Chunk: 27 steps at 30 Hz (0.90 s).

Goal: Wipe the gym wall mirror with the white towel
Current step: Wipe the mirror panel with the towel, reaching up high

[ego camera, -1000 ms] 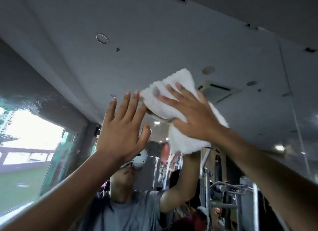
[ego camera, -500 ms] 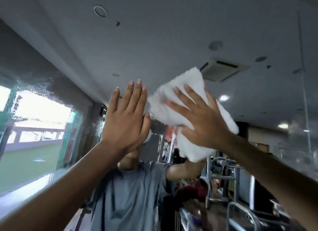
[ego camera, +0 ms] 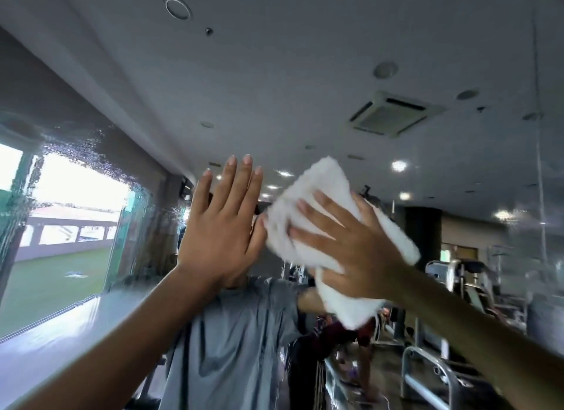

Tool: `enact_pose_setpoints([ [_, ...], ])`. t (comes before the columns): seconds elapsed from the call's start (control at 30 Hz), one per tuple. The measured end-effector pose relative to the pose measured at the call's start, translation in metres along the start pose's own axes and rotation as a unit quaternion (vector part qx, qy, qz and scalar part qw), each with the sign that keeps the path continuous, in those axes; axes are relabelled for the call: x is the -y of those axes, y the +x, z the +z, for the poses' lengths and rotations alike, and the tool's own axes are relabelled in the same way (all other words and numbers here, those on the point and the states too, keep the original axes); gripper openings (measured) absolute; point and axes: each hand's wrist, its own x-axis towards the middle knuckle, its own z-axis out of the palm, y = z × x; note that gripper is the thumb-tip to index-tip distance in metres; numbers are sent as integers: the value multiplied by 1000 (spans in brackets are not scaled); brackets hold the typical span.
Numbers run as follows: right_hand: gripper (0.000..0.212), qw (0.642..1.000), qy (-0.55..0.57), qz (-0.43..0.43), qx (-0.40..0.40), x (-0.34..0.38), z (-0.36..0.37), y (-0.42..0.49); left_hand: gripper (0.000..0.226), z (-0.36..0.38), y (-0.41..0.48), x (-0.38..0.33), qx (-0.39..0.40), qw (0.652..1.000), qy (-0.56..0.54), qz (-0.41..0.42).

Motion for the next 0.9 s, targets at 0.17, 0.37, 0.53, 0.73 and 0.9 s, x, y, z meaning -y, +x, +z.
enact_pose_setpoints([
  [0.17, 75, 988, 18, 150, 7, -83, -7, -26, 63, -1, -12, -5, -5, 1000, 8, 1],
  [0.37, 68, 905, 35, 420, -55, -25, -3, 64, 62, -2, -13, -2, -6, 1000, -5, -3],
  [0.53, 72, 977, 29, 210, -12, 38, 5, -11, 61, -3, -23, -4, 12, 1000, -10, -26],
  [0.73, 66, 885, 84, 458, -20, -27, -9, -16, 62, -3, -45, -9, 14, 1000, 10, -23],
  [0.9, 69, 886, 46, 461, -34, 23, -2, 34, 61, -3, -45, -8, 11, 1000, 3, -26],
])
